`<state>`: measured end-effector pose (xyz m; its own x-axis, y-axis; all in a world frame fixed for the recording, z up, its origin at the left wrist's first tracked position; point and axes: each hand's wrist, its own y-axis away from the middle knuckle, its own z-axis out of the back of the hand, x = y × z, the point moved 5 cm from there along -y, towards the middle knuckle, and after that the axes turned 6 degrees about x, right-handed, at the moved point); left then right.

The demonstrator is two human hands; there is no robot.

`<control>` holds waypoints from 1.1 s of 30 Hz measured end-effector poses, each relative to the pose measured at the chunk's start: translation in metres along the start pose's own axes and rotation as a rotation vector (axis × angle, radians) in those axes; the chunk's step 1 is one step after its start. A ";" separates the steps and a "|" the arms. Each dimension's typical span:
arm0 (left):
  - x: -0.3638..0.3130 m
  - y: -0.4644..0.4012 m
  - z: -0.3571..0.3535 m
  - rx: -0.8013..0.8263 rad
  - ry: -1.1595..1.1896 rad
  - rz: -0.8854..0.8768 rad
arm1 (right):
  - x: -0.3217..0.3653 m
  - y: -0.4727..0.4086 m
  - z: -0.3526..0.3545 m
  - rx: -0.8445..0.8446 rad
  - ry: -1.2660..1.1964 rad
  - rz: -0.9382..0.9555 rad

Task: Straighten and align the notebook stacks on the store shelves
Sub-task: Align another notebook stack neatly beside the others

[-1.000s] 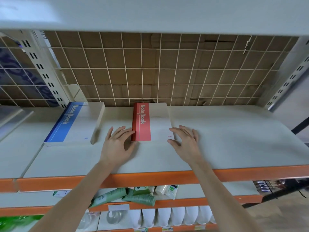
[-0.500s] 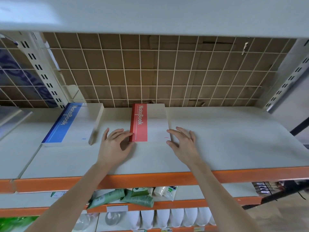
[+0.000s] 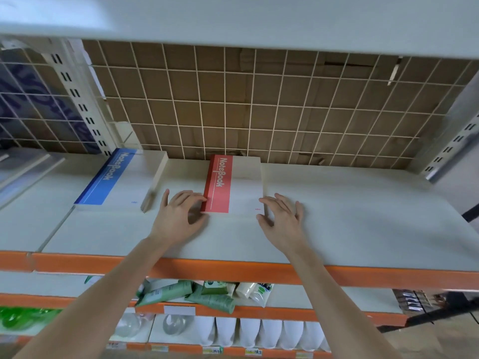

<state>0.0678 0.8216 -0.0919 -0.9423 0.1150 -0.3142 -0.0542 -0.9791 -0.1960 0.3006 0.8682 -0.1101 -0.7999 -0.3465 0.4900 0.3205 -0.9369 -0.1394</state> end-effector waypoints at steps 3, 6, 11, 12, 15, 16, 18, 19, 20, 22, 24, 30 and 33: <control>0.001 0.006 0.003 0.097 -0.083 -0.004 | 0.001 0.004 0.003 0.018 0.039 0.002; 0.005 0.025 0.028 -0.048 -0.031 -0.001 | 0.017 -0.003 0.012 -0.037 0.049 0.030; 0.040 0.071 0.067 -0.091 -0.077 0.090 | 0.095 -0.023 0.007 0.006 0.008 0.195; 0.052 0.082 0.075 -0.084 -0.088 0.127 | 0.114 -0.024 0.001 0.016 0.010 0.229; 0.091 0.119 0.099 -0.080 -0.135 0.208 | 0.171 -0.021 -0.027 0.086 0.025 0.314; 0.106 0.131 0.108 -0.081 -0.143 0.230 | 0.189 -0.019 -0.038 0.116 0.028 0.334; 0.138 0.156 0.129 -0.093 -0.160 0.273 | 0.225 -0.015 -0.062 0.163 0.037 0.363; 0.154 0.168 0.140 -0.105 -0.174 0.285 | 0.244 -0.014 -0.073 0.175 0.046 0.374; 0.172 0.180 0.152 -0.118 -0.188 0.289 | 0.264 -0.013 -0.084 0.183 0.054 0.382; 0.208 0.203 0.175 -0.148 -0.210 0.293 | 0.307 -0.010 -0.109 0.200 0.053 0.390; 0.247 0.224 0.198 -0.175 -0.230 0.299 | 0.352 -0.007 -0.134 0.210 0.057 0.393; 0.351 0.279 0.250 -0.150 -0.288 0.352 | 0.480 0.006 -0.200 0.232 0.025 0.439; 0.388 0.288 0.264 -0.105 -0.281 0.369 | 0.518 0.004 -0.221 0.251 0.021 0.443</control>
<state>-0.4008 0.5401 -0.0248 -0.9460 -0.3011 -0.1200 0.3209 -0.9222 -0.2157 -0.2248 0.6746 -0.0470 -0.5689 -0.7113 0.4129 0.7412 -0.6610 -0.1175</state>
